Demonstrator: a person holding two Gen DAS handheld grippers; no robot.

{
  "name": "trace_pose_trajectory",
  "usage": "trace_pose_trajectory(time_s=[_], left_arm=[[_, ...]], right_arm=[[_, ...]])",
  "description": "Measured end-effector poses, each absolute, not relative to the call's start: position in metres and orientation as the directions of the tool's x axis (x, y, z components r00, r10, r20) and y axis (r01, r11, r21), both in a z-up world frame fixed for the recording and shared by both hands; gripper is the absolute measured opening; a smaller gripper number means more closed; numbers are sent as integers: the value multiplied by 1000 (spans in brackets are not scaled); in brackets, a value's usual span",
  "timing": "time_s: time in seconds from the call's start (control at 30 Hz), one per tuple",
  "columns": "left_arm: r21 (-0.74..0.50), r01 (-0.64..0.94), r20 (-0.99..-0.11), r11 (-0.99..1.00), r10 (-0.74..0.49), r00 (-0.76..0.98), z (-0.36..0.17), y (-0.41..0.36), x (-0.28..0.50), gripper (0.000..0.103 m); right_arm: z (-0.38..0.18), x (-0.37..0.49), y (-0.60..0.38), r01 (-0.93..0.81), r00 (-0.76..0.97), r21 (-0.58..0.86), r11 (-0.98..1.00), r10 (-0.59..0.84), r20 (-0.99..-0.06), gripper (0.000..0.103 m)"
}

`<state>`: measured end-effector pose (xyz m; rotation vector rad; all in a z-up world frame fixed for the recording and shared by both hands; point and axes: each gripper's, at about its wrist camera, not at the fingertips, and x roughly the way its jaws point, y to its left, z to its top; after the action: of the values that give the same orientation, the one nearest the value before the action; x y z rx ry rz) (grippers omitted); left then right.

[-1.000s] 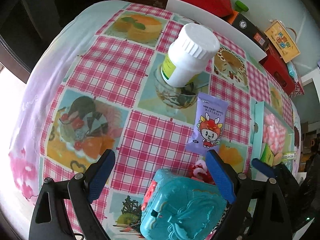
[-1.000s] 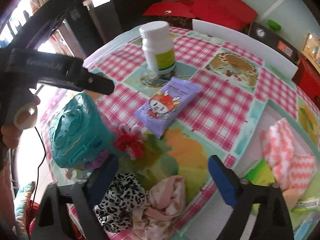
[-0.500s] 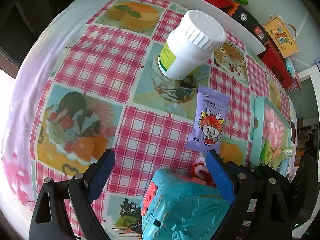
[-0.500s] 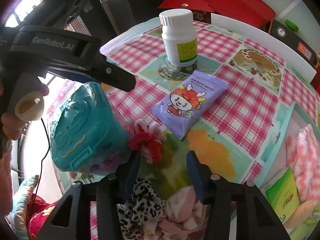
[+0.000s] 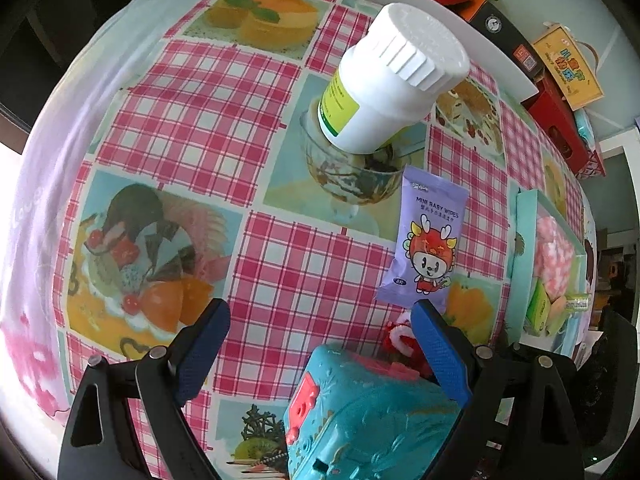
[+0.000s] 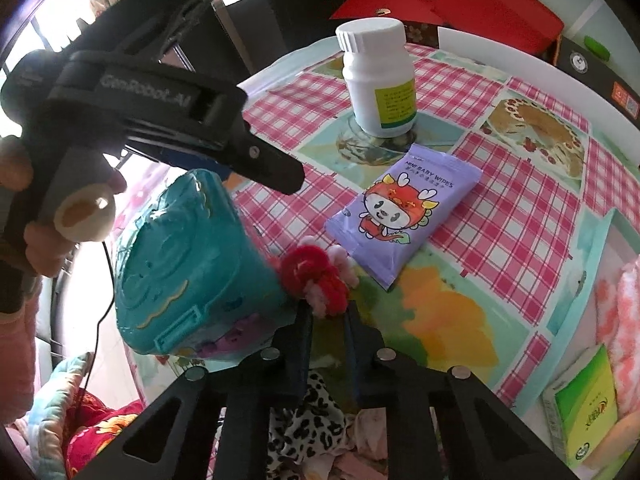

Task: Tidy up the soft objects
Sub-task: 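Close the right tool on the red-and-pink hair ties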

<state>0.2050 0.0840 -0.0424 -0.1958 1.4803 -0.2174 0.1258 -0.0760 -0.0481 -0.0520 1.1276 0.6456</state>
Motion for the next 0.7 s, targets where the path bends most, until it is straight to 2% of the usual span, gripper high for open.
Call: trace_pose_trajectory(time_s=[0.4, 0.7], left_arm=[[-273, 22, -960, 962, -274, 58, -49, 80, 204, 92], [-267, 44, -961, 963, -270, 63, -45, 71, 208, 92]], right_arm=[[-45, 118, -81, -501, 267, 267, 823, 440, -857, 14], [-43, 124, -107, -432, 295, 284, 856, 431, -852, 14]])
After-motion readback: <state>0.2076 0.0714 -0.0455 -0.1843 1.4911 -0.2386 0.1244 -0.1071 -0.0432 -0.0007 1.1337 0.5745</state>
